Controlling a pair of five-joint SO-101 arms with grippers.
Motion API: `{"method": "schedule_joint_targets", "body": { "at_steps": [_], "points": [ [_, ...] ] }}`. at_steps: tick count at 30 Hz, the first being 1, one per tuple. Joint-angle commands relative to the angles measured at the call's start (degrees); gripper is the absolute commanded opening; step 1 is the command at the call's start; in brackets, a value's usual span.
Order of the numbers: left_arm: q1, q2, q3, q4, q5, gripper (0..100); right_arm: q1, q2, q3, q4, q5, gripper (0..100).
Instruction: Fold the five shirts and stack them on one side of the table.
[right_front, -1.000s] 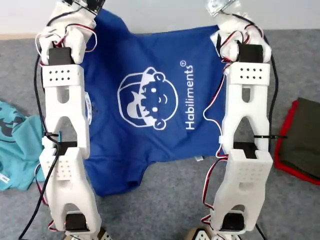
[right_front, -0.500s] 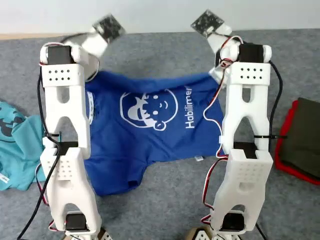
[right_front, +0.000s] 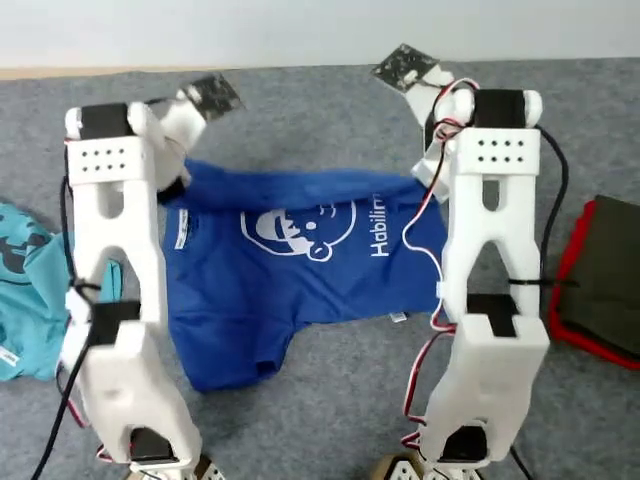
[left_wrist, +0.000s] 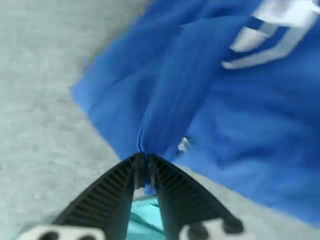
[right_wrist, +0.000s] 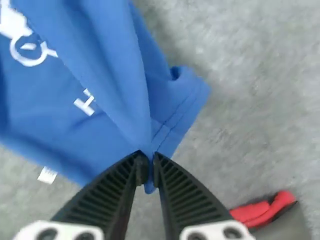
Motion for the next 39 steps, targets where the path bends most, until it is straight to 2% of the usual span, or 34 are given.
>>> {"method": "schedule_joint_targets", "body": {
  "at_steps": [1, 8, 13, 17, 22, 28, 31, 35, 39],
  "points": [
    [0.97, -14.42, 15.96, 1.76, -2.99, 0, 0.13, -9.19, 7.91, 2.51, 1.67, 1.1],
    [1.58, -33.32, 39.34, 1.76, -6.24, 0, 0.75, -21.23, 25.14, 2.33, 8.26, 1.1],
    [2.2, -42.2, 50.33, 1.67, -7.12, 0, 3.82, -24.04, 28.31, -0.31, 10.2, 1.1],
    [2.2, -43.34, 49.45, 0.62, -6.68, 0, 4.97, -23.78, 28.4, -8.4, 10.02, 1.1],
    [2.02, -43.25, 44.53, -4.22, -4.57, 0, 3.56, -22.64, 28.66, -25.89, 10.02, 1.1],
    [1.67, -43.25, 38.99, -16.7, 3.96, 0, 3.65, -17.63, 28.4, -42.33, 10.02, 1.1],
    [1.67, -43.25, 35.65, -19.87, 7.74, 0, 4.35, -17.27, 28.31, -48.92, 10.02, 1.1],
    [1.58, -43.43, 29.05, -21.71, 9.93, 0, 5.76, -18.15, 25.67, -53.93, 10.02, 1.1],
    [1.58, -43.34, 22.99, -21.36, 9.93, 0, 7.16, -19.91, 21.36, -54.02, 10.02, 1.1]
  ]
}}
